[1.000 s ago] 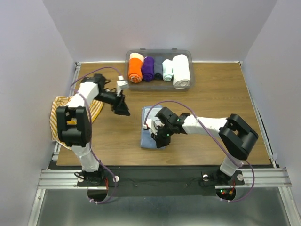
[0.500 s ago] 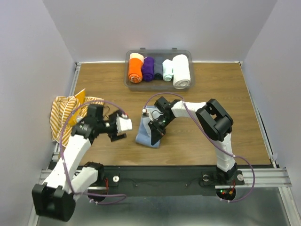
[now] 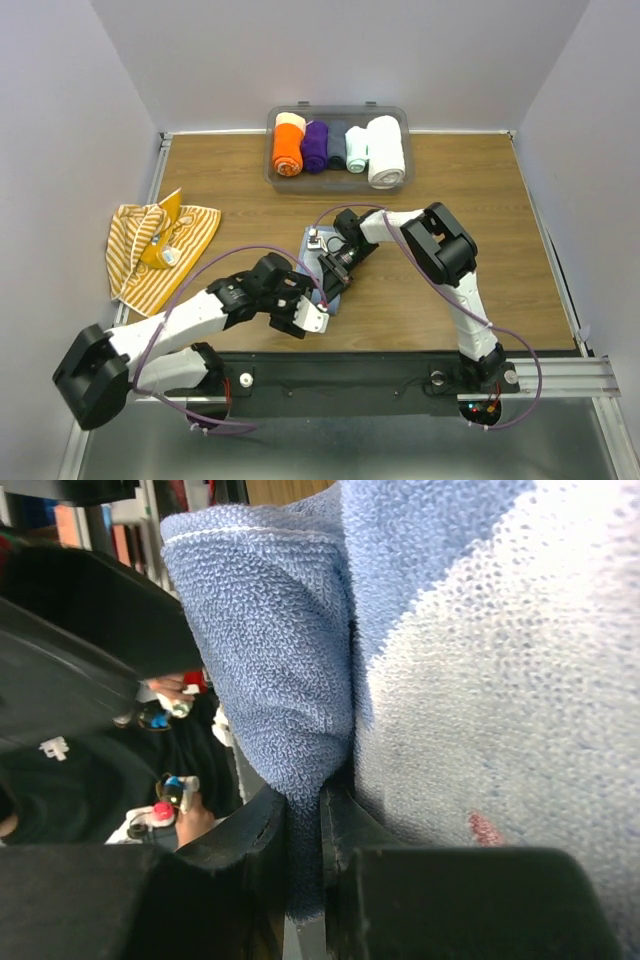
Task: Roll the towels
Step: Roll the towel
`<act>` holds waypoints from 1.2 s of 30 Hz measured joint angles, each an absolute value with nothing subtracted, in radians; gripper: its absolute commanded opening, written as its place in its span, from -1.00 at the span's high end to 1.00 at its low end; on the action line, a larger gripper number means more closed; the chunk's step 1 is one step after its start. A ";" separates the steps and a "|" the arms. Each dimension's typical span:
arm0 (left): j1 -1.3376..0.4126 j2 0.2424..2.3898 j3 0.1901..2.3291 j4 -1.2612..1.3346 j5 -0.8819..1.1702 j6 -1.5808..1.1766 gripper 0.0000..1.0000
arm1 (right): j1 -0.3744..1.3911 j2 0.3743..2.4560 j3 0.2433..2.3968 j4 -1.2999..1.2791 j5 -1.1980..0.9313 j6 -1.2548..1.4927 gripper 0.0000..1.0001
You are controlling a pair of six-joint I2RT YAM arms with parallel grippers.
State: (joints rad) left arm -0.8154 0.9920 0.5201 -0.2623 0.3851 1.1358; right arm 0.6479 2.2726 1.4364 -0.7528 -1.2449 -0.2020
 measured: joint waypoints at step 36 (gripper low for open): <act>-0.748 1.504 0.825 -0.409 0.532 0.985 0.44 | 0.321 2.008 1.597 -0.809 -1.097 -0.176 -1.00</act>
